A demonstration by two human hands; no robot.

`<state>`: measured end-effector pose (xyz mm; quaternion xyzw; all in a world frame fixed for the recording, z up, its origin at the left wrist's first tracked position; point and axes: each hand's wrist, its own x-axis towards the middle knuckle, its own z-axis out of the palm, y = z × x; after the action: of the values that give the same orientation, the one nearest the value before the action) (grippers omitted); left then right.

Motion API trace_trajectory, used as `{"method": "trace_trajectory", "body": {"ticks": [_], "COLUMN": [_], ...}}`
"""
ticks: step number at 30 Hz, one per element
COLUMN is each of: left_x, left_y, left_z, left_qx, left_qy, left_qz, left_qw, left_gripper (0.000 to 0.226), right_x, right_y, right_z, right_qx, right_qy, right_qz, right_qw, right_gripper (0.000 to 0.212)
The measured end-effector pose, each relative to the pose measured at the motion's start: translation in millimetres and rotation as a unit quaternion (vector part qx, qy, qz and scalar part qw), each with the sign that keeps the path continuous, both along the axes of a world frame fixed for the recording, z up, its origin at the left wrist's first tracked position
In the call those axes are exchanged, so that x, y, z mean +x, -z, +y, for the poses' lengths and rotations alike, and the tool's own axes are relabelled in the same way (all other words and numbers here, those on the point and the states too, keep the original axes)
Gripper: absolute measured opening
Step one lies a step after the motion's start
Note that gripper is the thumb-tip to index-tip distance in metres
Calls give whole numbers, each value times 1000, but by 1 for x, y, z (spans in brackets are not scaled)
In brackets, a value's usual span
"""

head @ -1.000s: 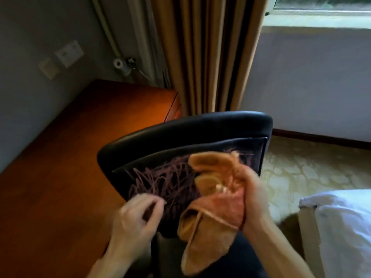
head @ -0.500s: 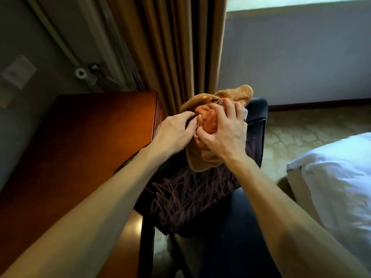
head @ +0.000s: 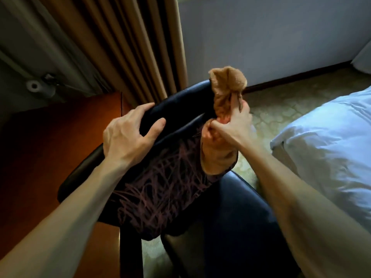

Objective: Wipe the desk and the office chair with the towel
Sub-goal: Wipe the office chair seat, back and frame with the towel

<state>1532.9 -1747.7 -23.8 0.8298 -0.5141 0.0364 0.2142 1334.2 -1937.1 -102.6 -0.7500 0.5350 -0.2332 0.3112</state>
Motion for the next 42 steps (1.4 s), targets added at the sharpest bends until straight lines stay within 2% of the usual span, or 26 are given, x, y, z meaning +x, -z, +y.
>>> {"method": "trace_trajectory", "body": {"ticks": [2,4,5,7,9,12,14,15,17,20,22,24,26,27,29,30,31,32,34,36,38,39,41,42], "left_x": [0,-2,-2,-1,2,9,11,10,6,1,-1,0,10,16,26,30,33,34,35,39,44,44,38,33], "left_y": [1,5,5,7,7,8,8,9,9,10,10,9,5,3,-3,-4,-6,-7,-10,-11,-5,0,12,17], "left_z": [-1,-5,-7,-10,-12,-13,-13,-13,-13,-13,-14,-13,-15,-14,-11,-8,-3,3,19,41,62,71,83,84], "left_qx": [-12,-17,-19,-13,-11,-1,9,7,-3,12,30,41,56,62,35,11,-6,-22,-46,-34,33,58,45,26], "left_qy": [-6,-11,-15,-20,-19,-11,-12,-6,12,24,23,24,19,16,43,59,69,75,68,45,13,-1,-4,2], "left_qz": [-14,-28,-32,-28,-21,10,14,6,-24,-71,-80,-71,-11,57,240,318,363,372,353,299,132,42,-87,-126], "left_qw": [1000,999,999,999,1000,1000,1000,1000,1000,997,996,996,998,996,969,946,929,925,932,952,991,997,995,992], "left_gripper": [70,71,72,71,69,71,70,69,67,68,68,68,67,65,63,71,80,84,81,75,70,67,59,56], "right_x": [11,27,37,60,82,87,66,51,18,-8,-7,7,29,41,61,68,72,74,66,49,27,18,10,11], "right_y": [21,33,37,41,49,65,66,63,48,16,-5,-13,-8,-1,10,12,13,13,2,-10,-24,-31,-40,-41], "right_z": [23,57,80,140,204,254,239,220,166,70,31,33,70,97,152,176,192,199,187,154,110,88,48,32], "right_qx": [-14,-72,-107,-171,-237,-266,-261,-264,-278,-273,-256,-262,-312,-341,-381,-392,-395,-388,-367,-378,-392,-389,-364,-340], "right_qy": [39,122,134,72,-42,-146,-177,-160,-55,77,82,38,-42,-101,-262,-350,-417,-448,-396,-253,-101,-37,44,50], "right_qz": [-34,-66,-76,-101,-127,-164,-195,-216,-228,-143,-96,-65,-41,-49,-78,-77,-73,-78,-120,-173,-183,-175,-162,-158], "right_qw": [999,988,982,977,962,939,929,926,932,948,959,962,948,933,884,847,815,802,833,874,896,904,916,926], "right_gripper": [95,76,71,66,56,46,47,48,45,42,42,43,41,39,34,34,35,35,28,31,32,32,35,39]}}
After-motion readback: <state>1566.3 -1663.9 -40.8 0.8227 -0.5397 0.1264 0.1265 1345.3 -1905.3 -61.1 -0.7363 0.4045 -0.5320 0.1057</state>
